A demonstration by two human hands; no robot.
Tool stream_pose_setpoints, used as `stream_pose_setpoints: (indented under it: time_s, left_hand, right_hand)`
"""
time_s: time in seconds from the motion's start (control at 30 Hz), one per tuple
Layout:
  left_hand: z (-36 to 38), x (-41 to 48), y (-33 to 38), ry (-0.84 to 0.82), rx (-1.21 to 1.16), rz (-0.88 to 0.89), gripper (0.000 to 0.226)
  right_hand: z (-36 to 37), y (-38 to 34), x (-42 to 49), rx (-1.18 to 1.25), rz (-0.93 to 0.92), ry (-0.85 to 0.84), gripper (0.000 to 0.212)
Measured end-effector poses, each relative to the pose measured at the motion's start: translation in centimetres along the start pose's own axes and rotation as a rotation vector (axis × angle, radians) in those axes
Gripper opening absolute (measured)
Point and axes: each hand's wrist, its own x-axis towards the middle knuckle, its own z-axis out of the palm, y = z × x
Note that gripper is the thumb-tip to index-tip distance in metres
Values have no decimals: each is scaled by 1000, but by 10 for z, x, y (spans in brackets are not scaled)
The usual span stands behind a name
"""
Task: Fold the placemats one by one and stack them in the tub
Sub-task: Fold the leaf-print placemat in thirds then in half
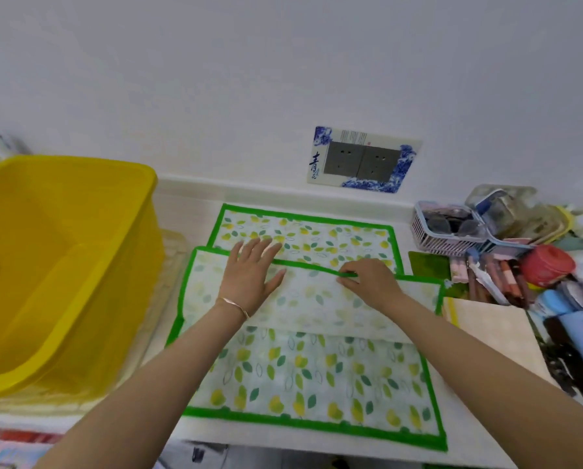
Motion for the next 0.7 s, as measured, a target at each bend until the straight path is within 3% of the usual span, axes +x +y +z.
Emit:
stream_pose_setpoints:
  time_s: [0.17,0.33,0.53,0.7]
  left_hand:
    - [48,-26,13,-276,3,-119,64]
    - [84,-44,17,-474,17,-258,61]
    - [104,-54,15,-523,21,-303,61]
    - [110,-59,16,-513,-32,-329,56]
  right_hand:
    - [33,18,36,-45,10,74,21]
    - [65,32,49,-63,71,56,19]
    - [101,3,31,163,174,184,40]
    - [139,-53,16,266,168,160,44]
